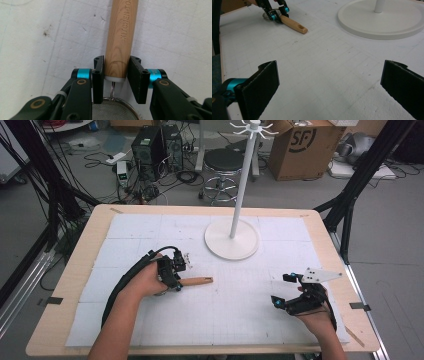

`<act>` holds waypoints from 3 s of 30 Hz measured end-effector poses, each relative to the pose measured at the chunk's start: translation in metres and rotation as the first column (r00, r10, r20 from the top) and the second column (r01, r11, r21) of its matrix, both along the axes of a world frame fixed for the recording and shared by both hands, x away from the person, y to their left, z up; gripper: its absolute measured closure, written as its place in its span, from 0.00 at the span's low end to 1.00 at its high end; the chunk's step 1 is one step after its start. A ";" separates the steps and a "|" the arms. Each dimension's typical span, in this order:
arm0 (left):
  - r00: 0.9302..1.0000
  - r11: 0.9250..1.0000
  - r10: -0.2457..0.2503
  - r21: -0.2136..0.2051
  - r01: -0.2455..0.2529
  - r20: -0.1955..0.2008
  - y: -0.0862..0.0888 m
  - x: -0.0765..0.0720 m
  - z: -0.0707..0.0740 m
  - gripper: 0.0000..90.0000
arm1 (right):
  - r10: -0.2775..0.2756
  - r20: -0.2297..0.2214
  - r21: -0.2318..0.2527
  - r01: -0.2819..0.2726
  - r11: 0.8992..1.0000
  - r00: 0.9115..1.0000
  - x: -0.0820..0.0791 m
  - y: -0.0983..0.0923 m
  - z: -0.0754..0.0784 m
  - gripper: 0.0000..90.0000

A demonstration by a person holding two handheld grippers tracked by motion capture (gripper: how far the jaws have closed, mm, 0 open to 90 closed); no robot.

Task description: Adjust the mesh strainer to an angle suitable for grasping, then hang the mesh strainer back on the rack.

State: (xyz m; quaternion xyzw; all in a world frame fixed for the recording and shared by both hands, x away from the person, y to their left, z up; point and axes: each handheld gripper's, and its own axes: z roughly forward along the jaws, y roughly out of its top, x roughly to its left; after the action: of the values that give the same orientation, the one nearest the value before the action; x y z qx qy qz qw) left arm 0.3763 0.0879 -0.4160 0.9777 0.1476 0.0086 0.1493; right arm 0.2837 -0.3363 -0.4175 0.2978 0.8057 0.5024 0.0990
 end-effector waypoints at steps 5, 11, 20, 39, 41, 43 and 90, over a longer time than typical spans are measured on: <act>0.999 1.000 0.012 -0.015 -0.011 0.032 0.000 0.000 0.002 0.62 | 0.000 0.001 0.003 0.000 1.000 1.000 0.000 -0.001 0.000 0.01; 1.000 1.000 0.013 -0.018 -0.013 0.013 0.000 0.004 -0.002 0.62 | 0.002 -0.002 0.001 -0.002 1.000 1.000 0.000 0.001 0.000 0.01; 0.999 0.999 0.038 -0.001 -0.038 0.020 -0.004 0.005 -0.002 0.75 | 0.009 -0.003 -0.020 -0.009 1.000 1.000 0.001 0.004 -0.002 0.01; 0.992 0.992 0.107 -0.079 -0.102 0.063 0.001 -0.005 0.010 0.77 | 0.006 -0.006 -0.019 -0.006 1.000 1.000 0.000 0.004 -0.002 0.01; 0.990 0.986 0.122 -0.121 -0.112 0.072 0.005 -0.006 0.015 0.77 | 0.004 -0.004 -0.018 -0.004 1.000 1.000 0.000 0.004 -0.002 0.01; 0.987 0.979 0.134 -0.168 -0.119 0.084 0.008 -0.008 0.022 0.77 | 0.006 0.002 -0.018 -0.006 1.000 1.000 0.001 0.004 -0.002 0.01; 0.970 0.656 0.235 -0.746 -0.115 0.057 0.027 -0.021 0.097 0.77 | 0.023 0.014 -0.002 -0.023 1.000 1.000 0.000 0.005 0.004 0.01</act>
State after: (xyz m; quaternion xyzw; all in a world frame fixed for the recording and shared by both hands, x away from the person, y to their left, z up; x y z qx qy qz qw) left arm 0.3550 0.1152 -0.3192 0.8114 0.2204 0.0355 0.5402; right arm 0.2834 -0.3308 -0.4131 0.2849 0.8088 0.5048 0.0992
